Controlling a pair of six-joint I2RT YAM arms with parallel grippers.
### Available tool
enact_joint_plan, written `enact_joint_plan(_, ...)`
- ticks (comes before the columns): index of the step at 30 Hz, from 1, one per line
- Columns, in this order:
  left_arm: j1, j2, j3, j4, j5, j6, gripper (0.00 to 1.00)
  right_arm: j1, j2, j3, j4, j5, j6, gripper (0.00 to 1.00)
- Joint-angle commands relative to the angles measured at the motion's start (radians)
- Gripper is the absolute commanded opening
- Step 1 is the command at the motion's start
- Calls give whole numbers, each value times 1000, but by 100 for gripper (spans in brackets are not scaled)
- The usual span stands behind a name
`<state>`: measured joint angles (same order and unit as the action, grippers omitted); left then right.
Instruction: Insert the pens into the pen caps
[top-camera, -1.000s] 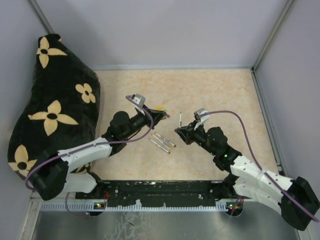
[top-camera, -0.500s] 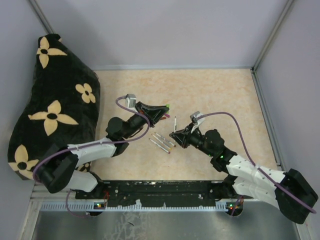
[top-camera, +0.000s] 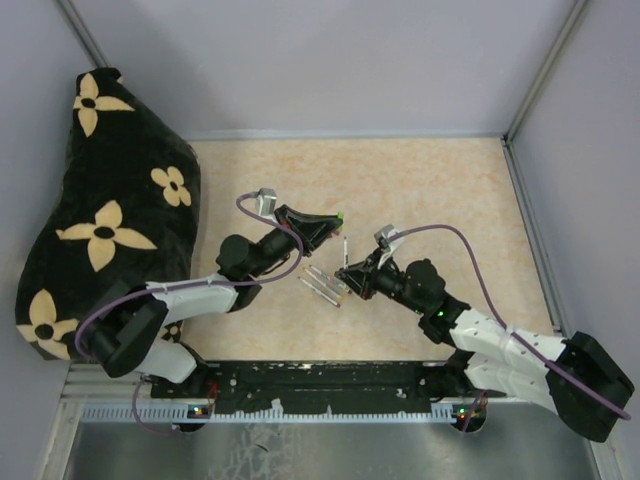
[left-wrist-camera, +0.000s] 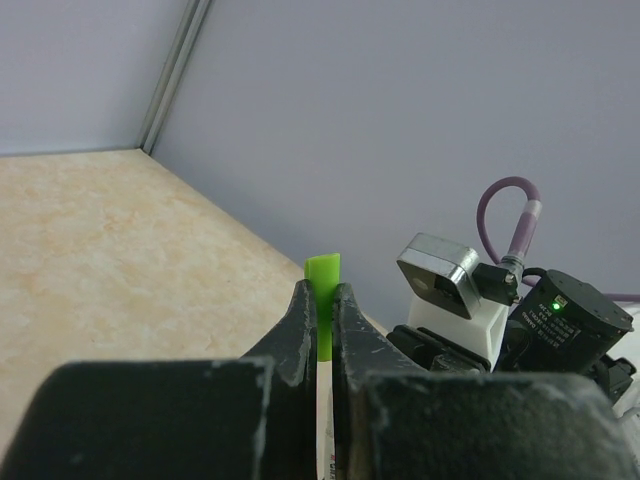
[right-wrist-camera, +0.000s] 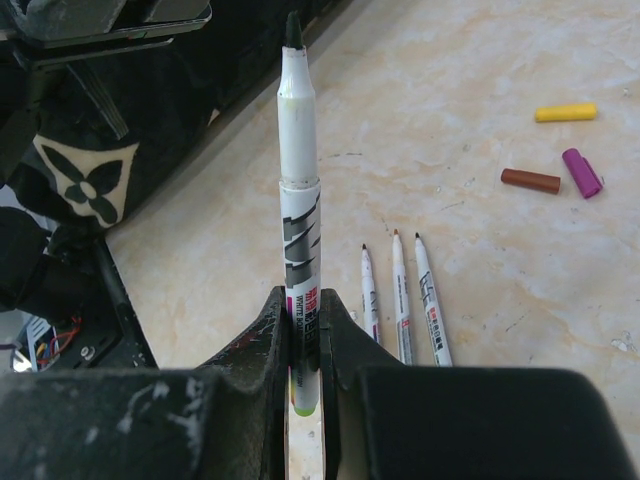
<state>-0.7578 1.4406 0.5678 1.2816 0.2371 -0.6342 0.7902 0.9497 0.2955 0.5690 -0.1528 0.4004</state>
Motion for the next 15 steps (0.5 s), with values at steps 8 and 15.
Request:
enact_joint_plan(8,-10,20,24,74,38,-30,0,23,13,44,48,-18,-33,0)
enact_joint_plan(15,-15,27,18,86,40,-36,0,24,17,50,54,-19,-37,0)
